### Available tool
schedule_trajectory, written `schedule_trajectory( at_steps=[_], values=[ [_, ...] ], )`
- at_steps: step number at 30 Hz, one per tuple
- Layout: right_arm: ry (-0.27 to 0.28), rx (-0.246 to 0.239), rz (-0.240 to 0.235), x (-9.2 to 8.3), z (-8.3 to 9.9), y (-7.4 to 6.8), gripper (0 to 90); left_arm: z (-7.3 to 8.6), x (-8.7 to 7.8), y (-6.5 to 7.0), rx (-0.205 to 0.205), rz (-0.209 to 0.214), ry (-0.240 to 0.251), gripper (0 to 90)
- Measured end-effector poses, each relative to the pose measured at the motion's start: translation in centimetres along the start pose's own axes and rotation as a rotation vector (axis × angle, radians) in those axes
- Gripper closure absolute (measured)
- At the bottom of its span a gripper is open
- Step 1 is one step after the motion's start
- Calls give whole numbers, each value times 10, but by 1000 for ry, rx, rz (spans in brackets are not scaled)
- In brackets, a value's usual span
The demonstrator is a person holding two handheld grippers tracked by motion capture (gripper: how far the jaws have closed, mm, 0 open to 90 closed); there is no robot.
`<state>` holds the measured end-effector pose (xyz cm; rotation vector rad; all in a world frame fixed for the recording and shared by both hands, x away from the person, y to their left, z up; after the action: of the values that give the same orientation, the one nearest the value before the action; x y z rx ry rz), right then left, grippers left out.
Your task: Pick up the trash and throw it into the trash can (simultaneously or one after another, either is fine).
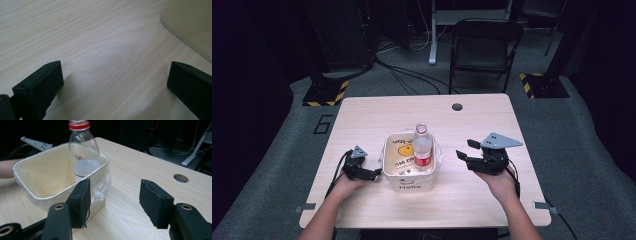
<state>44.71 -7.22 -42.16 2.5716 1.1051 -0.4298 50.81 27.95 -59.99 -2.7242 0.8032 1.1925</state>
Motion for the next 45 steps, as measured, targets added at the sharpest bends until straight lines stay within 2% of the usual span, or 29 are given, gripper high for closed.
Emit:
schedule_trajectory(
  at_steps=[5, 7, 11, 16, 18, 22, 23, 24, 29, 34, 35, 39, 42, 45],
  values=[
    [-2, 32, 39, -4, 14, 15, 411, 0, 0, 0, -1, -2, 0, 2],
    [-8, 32, 48, -4, 17, 17, 409, 0, 0, 0, -4, -4, 0, 2],
    [-34, 34, 84, 2, 36, 22, 408, 0, 0, 0, -4, -5, 0, 2],
    [-89, 82, 68, 14, 63, 26, 399, 1, 0, 0, -6, -6, 1, 2],
    [-94, 118, 63, 17, 69, 28, 388, 1, -1, 0, -5, -7, 0, 2],
    [-112, 149, 71, 21, 79, 35, 381, 1, -1, 0, -6, -6, 2, 2],
    [-135, 168, 81, 23, 88, 39, 377, 1, -1, 0, -6, -6, 1, 2],
    [-135, 168, 81, 23, 88, 39, 377, 1, -1, 0, -5, -6, 1, 2],
    [-199, 206, 115, 27, 115, 52, 369, 1, -1, 0, -4, -6, 1, 1],
    [-221, 270, 147, 24, 132, 64, 355, 1, -1, 0, -4, -5, 1, 1],
    [-225, 297, 160, 22, 138, 69, 353, 1, -1, 0, -4, -5, 1, 1],
    [-249, 326, 189, 21, 149, 75, 345, 1, -1, 0, -4, -5, 1, 0],
    [-262, 336, 191, 21, 152, 75, 337, 1, -1, 0, -3, -5, 0, 0],
    [-257, 349, 173, 25, 152, 71, 337, 1, -1, 0, -3, -5, 0, 0]
  ],
)
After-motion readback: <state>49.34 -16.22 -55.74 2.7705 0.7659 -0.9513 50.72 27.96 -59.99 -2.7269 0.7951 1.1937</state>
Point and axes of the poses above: each handheld gripper's, and its own axes: x roughly forward along the jaws, z roughly out of its underside, y roughly to its right, the point moved 10 cm from there along x, roughly forward along the jaws, and after that the axes turned 12 degrees about -x, right-handed, at the moved point
